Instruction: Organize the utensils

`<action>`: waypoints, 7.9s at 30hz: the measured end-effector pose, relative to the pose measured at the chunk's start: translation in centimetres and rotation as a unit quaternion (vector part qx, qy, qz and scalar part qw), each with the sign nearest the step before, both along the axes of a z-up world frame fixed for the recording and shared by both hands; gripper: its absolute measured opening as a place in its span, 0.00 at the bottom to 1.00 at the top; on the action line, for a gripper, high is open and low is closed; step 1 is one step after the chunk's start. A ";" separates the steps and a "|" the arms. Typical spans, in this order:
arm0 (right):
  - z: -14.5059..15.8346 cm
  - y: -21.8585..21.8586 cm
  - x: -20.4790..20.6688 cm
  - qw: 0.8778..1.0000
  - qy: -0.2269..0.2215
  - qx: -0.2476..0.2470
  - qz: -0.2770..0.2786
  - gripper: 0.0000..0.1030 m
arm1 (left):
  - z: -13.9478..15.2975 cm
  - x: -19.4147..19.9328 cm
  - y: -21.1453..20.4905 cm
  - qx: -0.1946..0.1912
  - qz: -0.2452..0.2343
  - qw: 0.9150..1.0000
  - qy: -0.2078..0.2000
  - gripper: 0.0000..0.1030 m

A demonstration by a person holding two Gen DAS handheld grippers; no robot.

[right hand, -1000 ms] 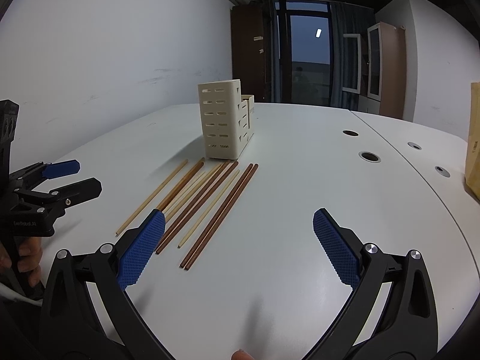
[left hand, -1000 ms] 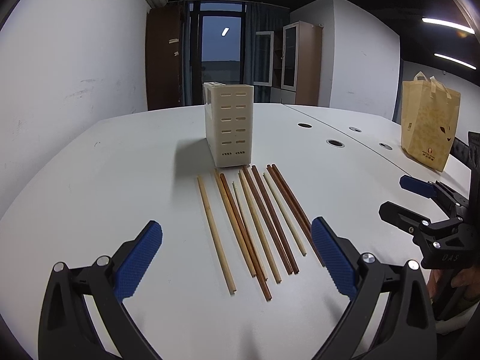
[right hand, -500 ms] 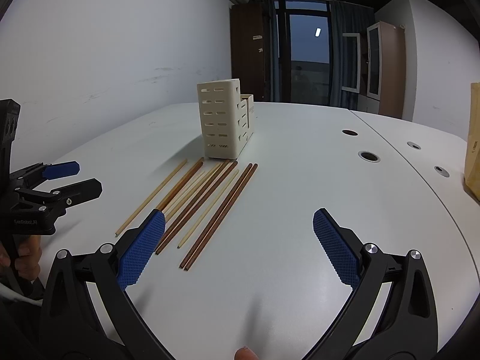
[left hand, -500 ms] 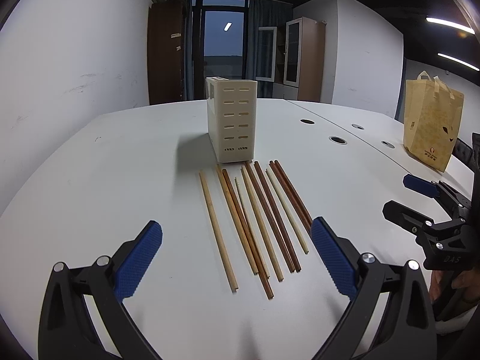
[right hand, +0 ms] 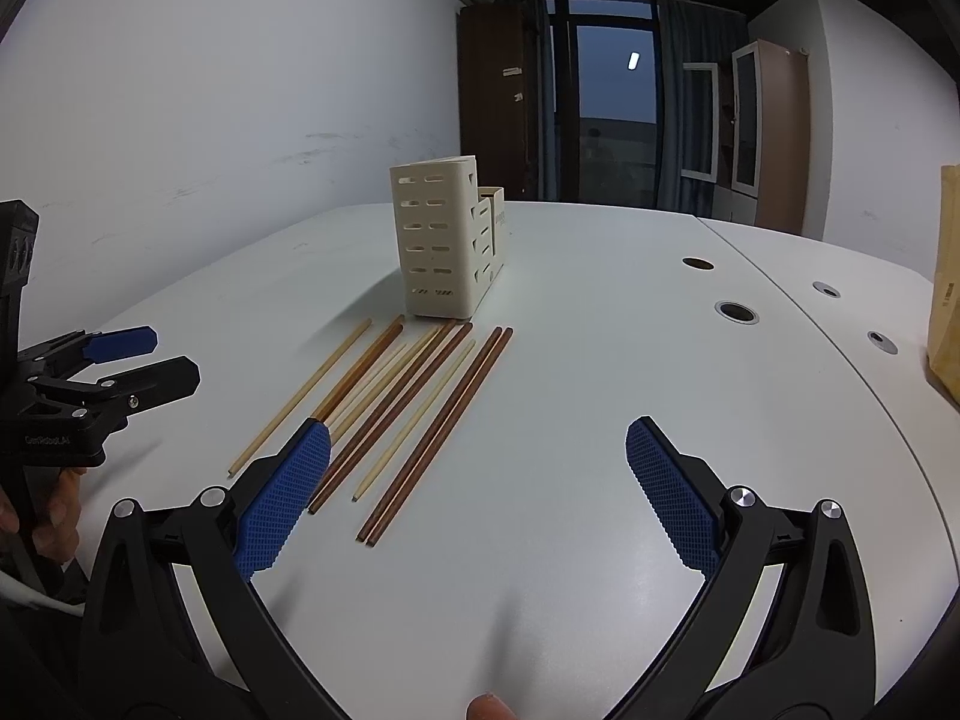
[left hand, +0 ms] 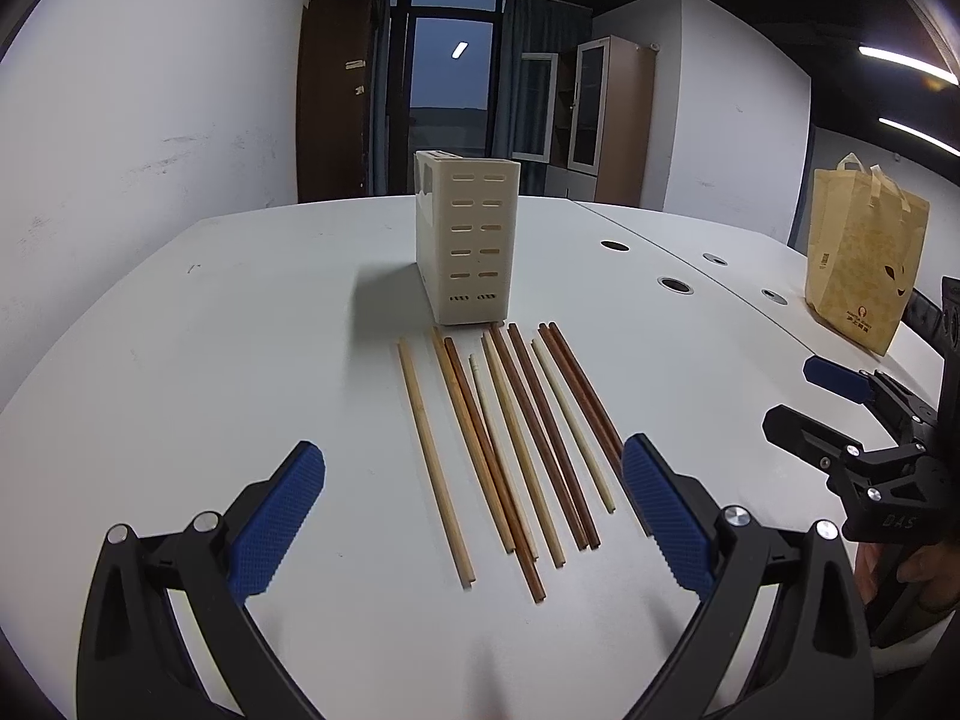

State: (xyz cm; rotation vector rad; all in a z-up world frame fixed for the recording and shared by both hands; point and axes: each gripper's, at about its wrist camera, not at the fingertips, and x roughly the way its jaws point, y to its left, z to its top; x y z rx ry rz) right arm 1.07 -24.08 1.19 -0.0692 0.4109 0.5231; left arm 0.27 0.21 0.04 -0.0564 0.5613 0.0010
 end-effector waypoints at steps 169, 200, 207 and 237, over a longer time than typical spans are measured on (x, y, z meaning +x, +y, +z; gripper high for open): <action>17.6 7.8 18.6 0.991 -0.050 0.099 0.072 0.06 | 16.7 18.6 3.4 -0.008 -0.002 0.993 -0.122 0.06; 20.8 5.3 18.8 0.908 -0.286 0.291 0.095 0.06 | 21.4 16.1 2.9 -0.050 0.031 0.907 -0.417 0.06; 19.4 6.6 21.0 0.914 -0.281 0.277 0.097 0.06 | 20.6 18.4 2.9 -0.038 0.031 0.913 -0.405 0.06; 15.7 10.9 22.9 0.975 -0.146 0.133 0.104 0.06 | 14.1 23.2 3.9 -0.011 -0.008 0.966 -0.258 0.06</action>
